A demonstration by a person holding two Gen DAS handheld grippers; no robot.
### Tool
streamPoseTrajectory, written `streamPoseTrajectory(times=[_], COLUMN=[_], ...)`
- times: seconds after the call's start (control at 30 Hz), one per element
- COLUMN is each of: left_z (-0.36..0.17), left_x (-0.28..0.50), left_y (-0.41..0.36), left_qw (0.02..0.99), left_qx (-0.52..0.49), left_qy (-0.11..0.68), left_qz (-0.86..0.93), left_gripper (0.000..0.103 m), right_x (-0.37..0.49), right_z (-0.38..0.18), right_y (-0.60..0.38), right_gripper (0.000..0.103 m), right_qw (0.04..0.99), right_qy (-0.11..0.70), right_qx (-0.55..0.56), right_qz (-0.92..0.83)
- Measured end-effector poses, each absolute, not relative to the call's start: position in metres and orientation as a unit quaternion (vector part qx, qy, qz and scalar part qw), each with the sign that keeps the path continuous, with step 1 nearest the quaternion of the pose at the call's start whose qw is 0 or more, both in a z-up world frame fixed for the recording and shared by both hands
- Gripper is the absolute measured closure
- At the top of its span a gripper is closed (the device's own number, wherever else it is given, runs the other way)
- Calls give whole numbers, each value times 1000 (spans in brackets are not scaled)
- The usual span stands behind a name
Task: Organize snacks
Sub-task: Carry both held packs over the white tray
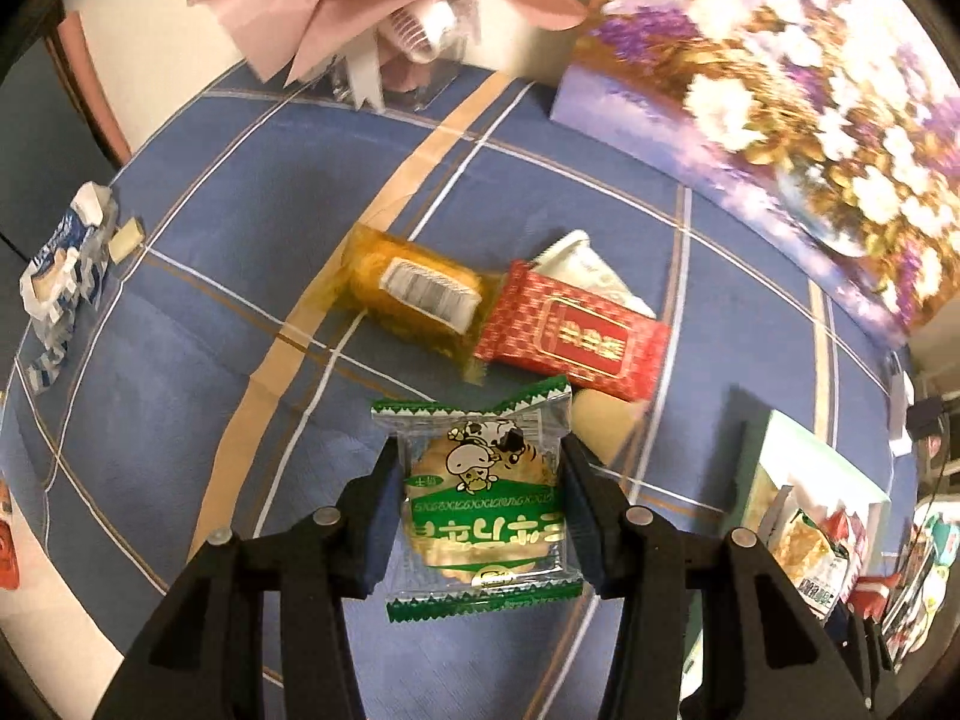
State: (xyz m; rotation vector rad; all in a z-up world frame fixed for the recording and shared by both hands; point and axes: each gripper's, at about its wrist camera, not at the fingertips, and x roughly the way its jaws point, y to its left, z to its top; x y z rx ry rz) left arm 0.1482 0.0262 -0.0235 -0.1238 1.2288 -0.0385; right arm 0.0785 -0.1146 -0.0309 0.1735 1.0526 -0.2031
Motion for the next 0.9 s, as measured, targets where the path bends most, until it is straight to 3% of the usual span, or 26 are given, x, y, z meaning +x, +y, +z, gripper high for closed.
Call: streamPoseTrajectory(times=[0.9], left_z=[-4], left_x=[49], left_y=[-164], left_qw=[798], left_qx=[83], left_qy=[563], left_qz=[-199], left_gripper=[52], right_x=[-58], right_z=[-10], right_y=[-292], right_gripper=[36], right_qw=[815], right_qy=[455], right_qx=[234], right_qz=[-271])
